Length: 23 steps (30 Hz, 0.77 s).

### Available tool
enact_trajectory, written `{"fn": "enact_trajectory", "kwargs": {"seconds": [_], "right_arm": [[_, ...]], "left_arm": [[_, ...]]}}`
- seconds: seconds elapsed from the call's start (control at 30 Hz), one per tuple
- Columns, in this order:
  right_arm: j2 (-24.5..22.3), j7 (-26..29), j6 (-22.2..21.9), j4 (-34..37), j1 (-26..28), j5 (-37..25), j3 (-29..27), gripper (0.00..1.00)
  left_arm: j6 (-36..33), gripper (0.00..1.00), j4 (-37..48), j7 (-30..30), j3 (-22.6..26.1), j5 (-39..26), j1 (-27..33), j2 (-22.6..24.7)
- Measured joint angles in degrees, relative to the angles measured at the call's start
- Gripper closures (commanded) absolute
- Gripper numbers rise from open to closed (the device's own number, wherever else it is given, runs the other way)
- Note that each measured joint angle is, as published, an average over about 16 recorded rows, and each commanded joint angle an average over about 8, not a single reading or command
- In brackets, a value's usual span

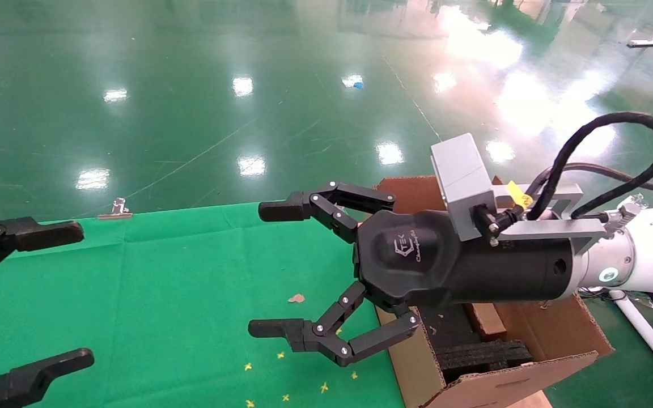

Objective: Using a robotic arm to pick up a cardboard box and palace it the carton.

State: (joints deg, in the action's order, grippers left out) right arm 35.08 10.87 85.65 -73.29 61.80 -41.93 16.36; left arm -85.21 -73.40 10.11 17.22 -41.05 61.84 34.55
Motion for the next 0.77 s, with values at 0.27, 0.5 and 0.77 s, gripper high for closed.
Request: {"fn": "enact_trajectory", "kwargs": {"seconds": [0.27,0.5,0.77], "right_arm": [[0.0,0.0,0.0,0.0,0.0,0.0,0.0,0.0],[0.0,0.0,0.0,0.0,0.0,0.0,0.0,0.0],[0.0,0.0,0.0,0.0,0.0,0.0,0.0,0.0]], "left_arm": [[0.0,0.0,0.0,0.0,0.0,0.0,0.0,0.0],[0.0,0.0,0.0,0.0,0.0,0.0,0.0,0.0],[0.0,0.0,0.0,0.0,0.0,0.0,0.0,0.0]]}}
